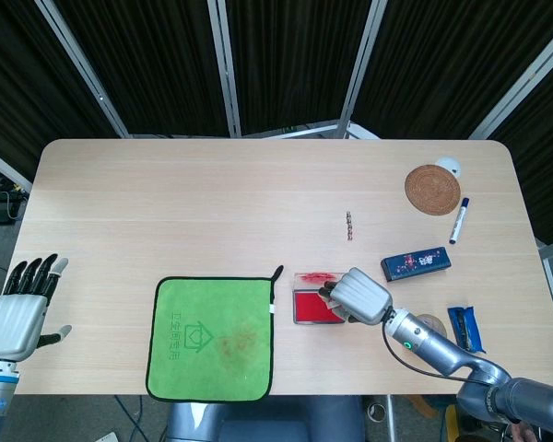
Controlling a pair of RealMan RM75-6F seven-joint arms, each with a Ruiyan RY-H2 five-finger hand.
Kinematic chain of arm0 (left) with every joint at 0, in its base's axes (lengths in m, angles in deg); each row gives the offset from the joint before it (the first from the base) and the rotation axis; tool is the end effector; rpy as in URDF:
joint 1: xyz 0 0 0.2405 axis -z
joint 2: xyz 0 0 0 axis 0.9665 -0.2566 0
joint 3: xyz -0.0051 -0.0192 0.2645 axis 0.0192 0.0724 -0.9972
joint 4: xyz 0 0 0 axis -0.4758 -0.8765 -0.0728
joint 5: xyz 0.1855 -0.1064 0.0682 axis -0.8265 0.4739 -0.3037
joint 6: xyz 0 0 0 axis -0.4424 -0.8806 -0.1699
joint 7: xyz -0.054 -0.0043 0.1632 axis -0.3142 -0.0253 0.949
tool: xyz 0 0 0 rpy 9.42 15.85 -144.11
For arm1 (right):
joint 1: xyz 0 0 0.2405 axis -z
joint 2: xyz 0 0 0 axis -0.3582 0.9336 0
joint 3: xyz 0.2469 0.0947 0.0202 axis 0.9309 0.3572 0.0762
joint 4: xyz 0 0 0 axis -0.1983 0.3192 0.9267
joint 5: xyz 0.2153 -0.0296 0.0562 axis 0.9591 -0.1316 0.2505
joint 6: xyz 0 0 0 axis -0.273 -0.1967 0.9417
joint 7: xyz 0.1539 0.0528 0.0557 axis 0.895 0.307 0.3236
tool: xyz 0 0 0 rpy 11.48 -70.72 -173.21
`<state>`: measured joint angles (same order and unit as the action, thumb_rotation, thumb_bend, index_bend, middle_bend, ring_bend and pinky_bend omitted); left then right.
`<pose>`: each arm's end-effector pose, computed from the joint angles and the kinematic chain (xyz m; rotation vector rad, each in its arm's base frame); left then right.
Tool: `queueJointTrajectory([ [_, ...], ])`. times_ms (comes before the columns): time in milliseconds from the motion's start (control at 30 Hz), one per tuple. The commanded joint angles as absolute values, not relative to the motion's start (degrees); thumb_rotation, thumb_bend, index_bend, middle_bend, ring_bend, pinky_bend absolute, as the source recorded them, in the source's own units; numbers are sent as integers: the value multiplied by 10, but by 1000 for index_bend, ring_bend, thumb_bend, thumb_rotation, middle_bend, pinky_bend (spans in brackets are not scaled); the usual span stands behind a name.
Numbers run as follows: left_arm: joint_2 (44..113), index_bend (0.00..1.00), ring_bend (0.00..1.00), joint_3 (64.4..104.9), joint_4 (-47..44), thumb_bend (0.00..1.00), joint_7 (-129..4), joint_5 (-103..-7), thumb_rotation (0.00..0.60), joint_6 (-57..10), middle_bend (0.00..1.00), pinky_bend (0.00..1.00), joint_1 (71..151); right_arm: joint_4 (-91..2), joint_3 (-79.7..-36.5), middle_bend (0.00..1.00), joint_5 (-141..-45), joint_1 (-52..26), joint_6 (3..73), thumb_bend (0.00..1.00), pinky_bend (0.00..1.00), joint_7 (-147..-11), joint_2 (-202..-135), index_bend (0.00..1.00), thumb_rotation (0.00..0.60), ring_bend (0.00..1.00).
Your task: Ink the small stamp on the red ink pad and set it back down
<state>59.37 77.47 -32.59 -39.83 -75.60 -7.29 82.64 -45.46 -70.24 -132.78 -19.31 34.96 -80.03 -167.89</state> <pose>-0.2904 0.2121 0.1192 -1.5214 -0.8315 -0.6839 -0.1781 -0.3301 -0.0260 2.2900 -0.5133 0.9995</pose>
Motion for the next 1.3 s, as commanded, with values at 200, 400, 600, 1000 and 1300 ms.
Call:
queueJointTrajectory([
  [200,591,0,0,777,-321,0,-406,-748,600,-76,0,0,827,-490,-670,568,-1264,-227,270,482,959,-870,-1705,548,600,824],
  [400,588,0,0,777,-321,0,-411,-744,600,-78,0,0,828,-476,-673,568,-1244,-229,253,486,959,-884,-1726,548,600,824],
  [600,588,0,0,775,-321,0,-410,-745,600,-81,0,0,830,-462,-676,570,-1229,-226,248,500,959,-878,-1742,550,600,824],
  [1000,591,0,0,774,-321,0,-404,-743,600,-83,0,0,832,-433,-679,574,-1212,-224,243,502,958,-876,-1754,556,600,824],
  [1300,592,0,0,773,-320,0,-401,-741,600,-84,0,0,832,-416,-685,574,-1207,-223,241,513,958,-868,-1766,556,600,824],
])
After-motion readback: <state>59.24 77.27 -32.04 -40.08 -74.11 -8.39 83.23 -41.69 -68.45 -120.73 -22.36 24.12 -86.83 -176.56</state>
